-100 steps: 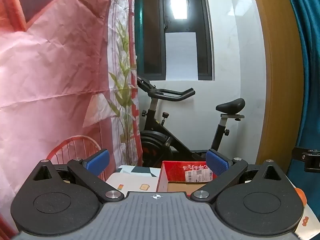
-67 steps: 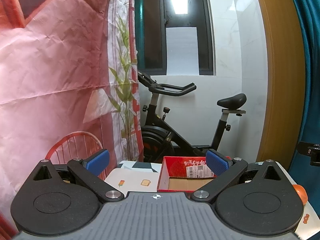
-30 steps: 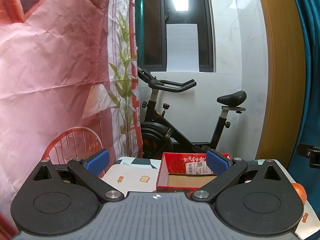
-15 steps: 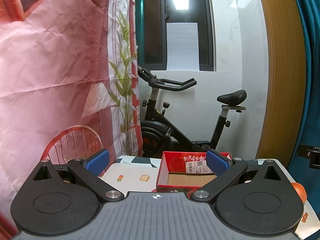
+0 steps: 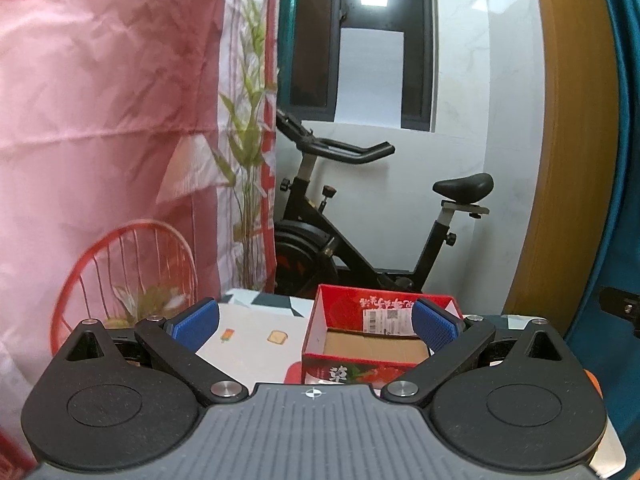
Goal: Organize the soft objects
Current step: 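Lower the right tool onto the clear plastic bag beside the red box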
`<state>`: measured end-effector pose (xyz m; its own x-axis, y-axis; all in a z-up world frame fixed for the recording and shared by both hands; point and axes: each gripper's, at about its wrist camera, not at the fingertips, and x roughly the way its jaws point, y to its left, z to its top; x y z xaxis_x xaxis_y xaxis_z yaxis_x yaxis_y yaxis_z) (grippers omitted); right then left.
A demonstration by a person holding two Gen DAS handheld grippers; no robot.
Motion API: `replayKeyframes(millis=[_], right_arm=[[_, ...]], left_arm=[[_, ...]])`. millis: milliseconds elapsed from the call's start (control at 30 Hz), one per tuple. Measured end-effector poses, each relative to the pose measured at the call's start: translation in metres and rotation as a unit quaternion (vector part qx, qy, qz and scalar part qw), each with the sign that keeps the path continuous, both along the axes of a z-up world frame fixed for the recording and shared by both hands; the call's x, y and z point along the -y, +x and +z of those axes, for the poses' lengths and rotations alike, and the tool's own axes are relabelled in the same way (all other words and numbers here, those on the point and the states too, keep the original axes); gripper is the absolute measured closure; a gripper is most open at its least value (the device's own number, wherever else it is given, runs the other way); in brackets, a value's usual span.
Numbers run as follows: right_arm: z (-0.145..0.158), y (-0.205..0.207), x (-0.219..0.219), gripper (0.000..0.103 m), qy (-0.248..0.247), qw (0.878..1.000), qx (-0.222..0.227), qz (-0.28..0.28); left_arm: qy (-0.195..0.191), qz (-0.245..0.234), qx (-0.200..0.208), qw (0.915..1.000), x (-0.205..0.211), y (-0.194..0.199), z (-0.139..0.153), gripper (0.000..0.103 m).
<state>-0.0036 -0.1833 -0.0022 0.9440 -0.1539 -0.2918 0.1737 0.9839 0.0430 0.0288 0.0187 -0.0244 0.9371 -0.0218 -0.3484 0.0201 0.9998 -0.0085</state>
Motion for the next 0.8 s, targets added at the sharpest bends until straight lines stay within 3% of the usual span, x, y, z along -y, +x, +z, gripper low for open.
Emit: replayKeyframes(millis=[233, 433, 500, 667, 800], right_arm=[[-0.031, 0.031, 0.012, 0.0, 0.046, 0.999, -0.008, 0.021], [-0.084, 0.07, 0.015, 0.0, 0.074, 0.996, -0.027, 0.052], [-0.1, 0.082, 0.014, 0.0, 0.078, 0.995, -0.044, 0.046], [-0.135, 0.107, 0.018, 0.0, 0.095, 0.991, -0.086, 0.05], [-0.156, 0.118, 0.014, 0.0, 0.086, 0.988, -0.114, 0.054]], left_arm=[[-0.018, 0.014, -0.01, 0.9997, -0.023, 0.038, -0.035, 0.0], [-0.009, 0.02, -0.062, 0.9978, -0.034, 0.081, -0.074, 0.0], [-0.001, 0.019, -0.062, 0.9979, -0.035, 0.09, -0.09, 0.0], [-0.033, -0.002, -0.1, 0.9944, -0.042, 0.112, -0.123, 0.0], [-0.037, -0.008, -0.114, 0.9928, -0.045, 0.126, -0.142, 0.001]])
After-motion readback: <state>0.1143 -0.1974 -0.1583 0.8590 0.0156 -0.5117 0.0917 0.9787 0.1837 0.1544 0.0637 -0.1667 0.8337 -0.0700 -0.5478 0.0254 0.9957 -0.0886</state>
